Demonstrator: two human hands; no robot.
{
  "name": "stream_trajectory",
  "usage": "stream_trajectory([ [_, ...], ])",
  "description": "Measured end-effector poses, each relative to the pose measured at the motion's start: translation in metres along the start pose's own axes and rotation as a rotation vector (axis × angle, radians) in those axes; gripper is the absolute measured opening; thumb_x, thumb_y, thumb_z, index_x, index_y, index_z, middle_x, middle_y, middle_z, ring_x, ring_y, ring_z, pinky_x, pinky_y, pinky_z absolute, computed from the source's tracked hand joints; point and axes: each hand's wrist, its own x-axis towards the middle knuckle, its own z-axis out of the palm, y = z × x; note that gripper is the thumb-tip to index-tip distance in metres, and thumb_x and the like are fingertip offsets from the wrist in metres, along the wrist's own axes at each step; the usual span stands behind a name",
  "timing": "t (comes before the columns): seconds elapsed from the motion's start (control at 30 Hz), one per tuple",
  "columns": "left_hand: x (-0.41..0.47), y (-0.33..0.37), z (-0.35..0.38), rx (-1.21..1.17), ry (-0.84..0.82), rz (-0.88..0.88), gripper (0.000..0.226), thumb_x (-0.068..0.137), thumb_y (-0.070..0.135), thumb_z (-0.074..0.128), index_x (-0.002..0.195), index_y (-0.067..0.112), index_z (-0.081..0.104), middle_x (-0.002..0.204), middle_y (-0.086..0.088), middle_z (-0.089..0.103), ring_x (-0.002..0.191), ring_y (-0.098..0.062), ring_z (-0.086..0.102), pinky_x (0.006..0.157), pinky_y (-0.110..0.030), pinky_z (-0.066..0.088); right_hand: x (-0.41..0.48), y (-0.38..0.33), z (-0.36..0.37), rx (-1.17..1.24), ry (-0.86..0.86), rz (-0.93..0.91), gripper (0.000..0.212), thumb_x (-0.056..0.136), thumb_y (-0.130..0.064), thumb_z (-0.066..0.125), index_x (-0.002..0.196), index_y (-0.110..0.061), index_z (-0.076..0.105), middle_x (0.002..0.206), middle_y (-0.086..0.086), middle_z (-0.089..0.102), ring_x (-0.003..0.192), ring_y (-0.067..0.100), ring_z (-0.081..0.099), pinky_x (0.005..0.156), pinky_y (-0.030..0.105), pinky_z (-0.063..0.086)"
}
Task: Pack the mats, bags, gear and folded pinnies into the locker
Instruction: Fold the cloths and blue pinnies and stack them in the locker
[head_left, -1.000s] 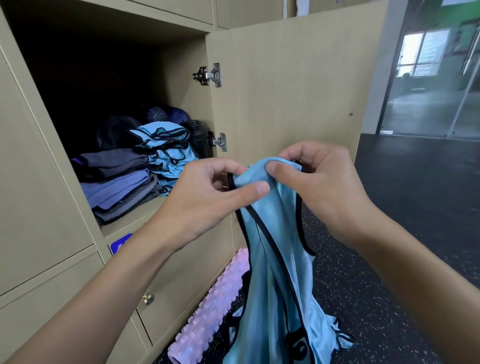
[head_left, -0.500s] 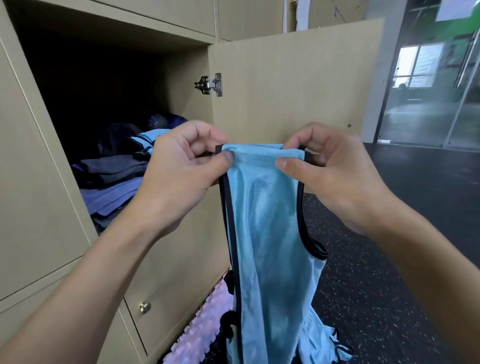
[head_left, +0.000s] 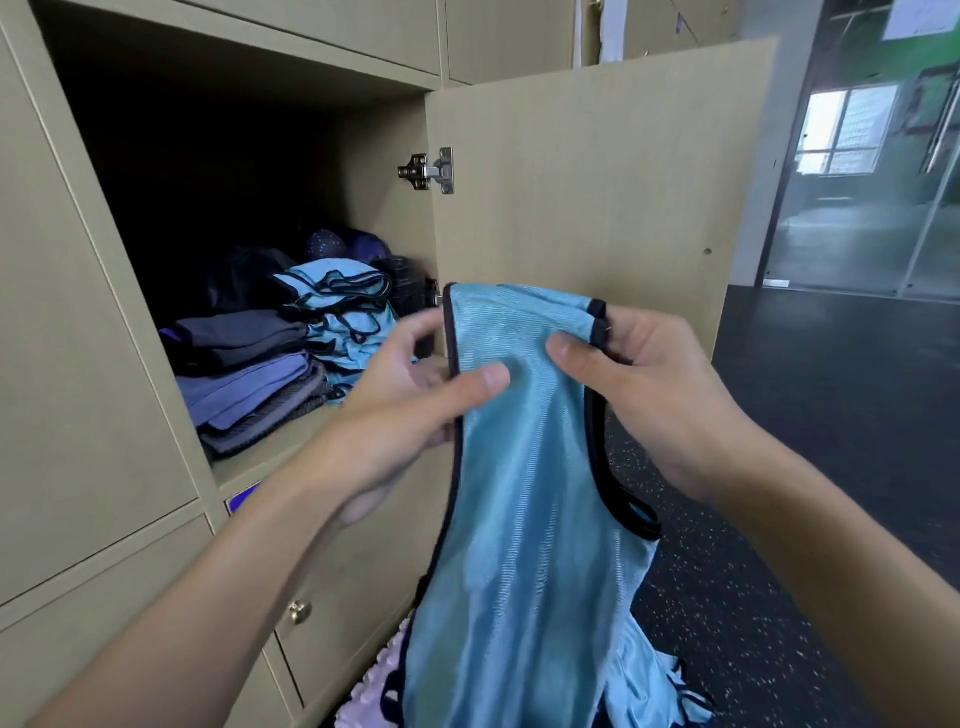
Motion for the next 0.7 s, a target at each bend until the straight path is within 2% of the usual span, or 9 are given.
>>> stream_trajectory([
  [0.13,0.0,-0.008,0.001,0.008,-0.046,-0.077,0.031,0.089,0.014,0.062,0.116,-0.001,0.067,0.108,-0.012,0.075,0.099,-0.022,0.072,0.085,-0.028,0.059,0.0,0.005,-0.003,0.001,0.041,0.042,0.02,0.098,-0.017,0.059,0.104,-0.003,0.072,0.104,0.014,0.075,0.102,0.034,0.07,0.094,0.056,0.052],
  [0.2,0.001,-0.007,0.003,-0.058,-0.051,-0.083,0.029,0.092,0.016,0.059,0.11,-0.003,0.069,0.108,-0.013,0.075,0.098,-0.02,0.072,0.086,-0.029,0.059,-0.001,0.008,-0.002,0.001,0.057,0.053,0.027,0.097,-0.024,0.061,0.107,0.001,0.067,0.108,0.025,0.07,0.105,0.045,0.064,0.092,0.064,0.049],
  [0.27,0.0,-0.003,0.005,-0.131,-0.043,-0.055,0.025,0.096,0.012,0.055,0.111,-0.003,0.068,0.108,-0.013,0.075,0.098,-0.018,0.073,0.081,-0.026,0.059,-0.002,0.009,-0.002,0.007,0.032,0.082,0.029,0.094,-0.023,0.066,0.118,-0.009,0.061,0.106,0.019,0.072,0.099,0.04,0.069,0.089,0.059,0.054],
  [0.33,0.001,-0.001,0.005,-0.161,0.013,-0.028,0.024,0.099,0.01,0.053,0.113,-0.002,0.067,0.109,-0.013,0.075,0.099,-0.02,0.073,0.083,-0.027,0.059,-0.004,0.01,-0.003,-0.006,-0.059,0.152,0.053,0.089,-0.014,0.07,0.135,-0.022,0.045,0.1,0.008,0.076,0.092,0.029,0.073,0.088,0.05,0.057],
  [0.43,0.003,-0.005,0.004,-0.075,0.198,-0.012,0.021,0.098,0.016,0.059,0.117,0.007,0.06,0.101,-0.01,0.077,0.092,-0.02,0.073,0.089,-0.04,0.058,-0.005,0.014,-0.002,-0.03,-0.093,0.161,0.077,0.091,-0.008,0.067,0.148,-0.036,0.023,0.096,0.008,0.077,0.09,0.03,0.074,0.089,0.053,0.056],
  [0.5,0.003,-0.014,0.003,0.008,0.23,-0.054,0.055,0.091,0.021,0.07,0.137,0.017,0.04,0.103,-0.004,0.077,0.095,-0.019,0.073,0.098,-0.047,0.053,-0.005,0.014,-0.001,-0.006,-0.056,0.126,0.079,0.093,-0.007,0.065,0.147,-0.042,0.019,0.096,0.007,0.077,0.09,0.027,0.074,0.088,0.051,0.056],
  [0.57,-0.003,-0.025,0.004,-0.012,0.103,-0.074,0.093,0.086,0.013,0.073,0.152,0.036,0.013,0.111,0.0,0.075,0.103,-0.019,0.072,0.104,-0.046,0.049,-0.004,0.016,-0.001,0.0,-0.013,0.089,0.077,0.094,-0.007,0.063,0.148,-0.04,0.019,0.09,0.002,0.077,0.086,0.019,0.073,0.089,0.043,0.056],
  [0.6,-0.006,-0.028,0.006,-0.042,0.038,-0.06,0.101,0.086,0.005,0.071,0.153,0.043,0.006,0.113,0.0,0.075,0.106,-0.02,0.071,0.102,-0.042,0.05,-0.003,0.016,-0.001,-0.009,0.012,0.074,0.076,0.094,-0.007,0.063,0.149,-0.037,0.02,0.083,-0.001,0.076,0.08,0.015,0.071,0.089,0.04,0.055],
  [0.7,-0.011,-0.029,0.01,-0.112,-0.028,0.059,0.09,0.086,-0.013,0.063,0.148,0.041,0.026,0.108,-0.013,0.075,0.101,-0.026,0.072,0.084,-0.03,0.058,-0.003,0.017,-0.005,-0.016,0.029,0.074,0.075,0.094,-0.011,0.064,0.149,-0.039,0.022,0.081,0.001,0.075,0.077,0.024,0.068,0.092,0.042,0.054],
])
